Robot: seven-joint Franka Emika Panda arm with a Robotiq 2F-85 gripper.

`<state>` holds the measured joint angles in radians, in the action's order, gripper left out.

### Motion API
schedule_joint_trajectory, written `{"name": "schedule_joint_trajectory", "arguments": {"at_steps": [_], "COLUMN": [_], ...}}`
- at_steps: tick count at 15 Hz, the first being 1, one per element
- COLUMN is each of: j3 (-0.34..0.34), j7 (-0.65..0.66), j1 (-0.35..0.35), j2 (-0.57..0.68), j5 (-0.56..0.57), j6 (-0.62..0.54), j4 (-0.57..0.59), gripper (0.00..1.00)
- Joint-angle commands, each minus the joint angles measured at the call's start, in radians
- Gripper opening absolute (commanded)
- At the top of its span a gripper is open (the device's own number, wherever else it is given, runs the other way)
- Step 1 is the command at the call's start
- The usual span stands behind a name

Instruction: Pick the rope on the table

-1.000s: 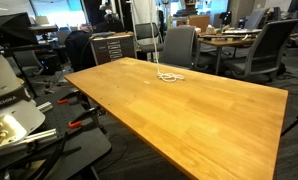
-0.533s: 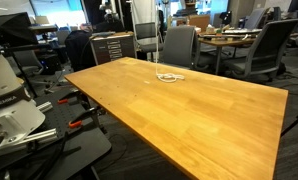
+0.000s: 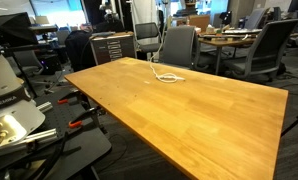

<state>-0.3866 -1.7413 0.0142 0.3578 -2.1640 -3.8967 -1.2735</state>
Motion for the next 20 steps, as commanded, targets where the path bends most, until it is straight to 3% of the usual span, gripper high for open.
{"name": "schedule_joint_trajectory", "arguments": {"at_steps": [1, 5, 10, 12, 13, 15, 16, 17, 20], "j3": [0.064, 0.034, -0.098, -0.221, -0.325, -0.474, -0.353, -0.385, -0.366], "j7": [-0.068, -0.305, -0.677, -0.831, -0.793, -0.879, -0.794, -0.802, -0.801], "j1": [0.055, 0.171, 0.375, 0.507, 0.577, 0.712, 0.598, 0.626, 0.617], "j2": [-0.070, -0.085, -0.075, -0.050, 0.004, 0.074, 0.029, 0.047, 0.053], "j5": [0.031, -0.081, -0.358, -0.457, -0.378, -0.362, -0.356, -0.355, -0.353], "j6": [0.058, 0.102, 0.270, 0.316, 0.325, 0.298, 0.301, 0.301, 0.301], "j4": [-0.231, -0.391, -0.555, -0.611, -0.633, -0.649, -0.636, -0.646, -0.643], "gripper": [0.69, 0.99, 1.00, 1.00, 1.00, 1.00, 1.00, 1.00, 1.00]}}
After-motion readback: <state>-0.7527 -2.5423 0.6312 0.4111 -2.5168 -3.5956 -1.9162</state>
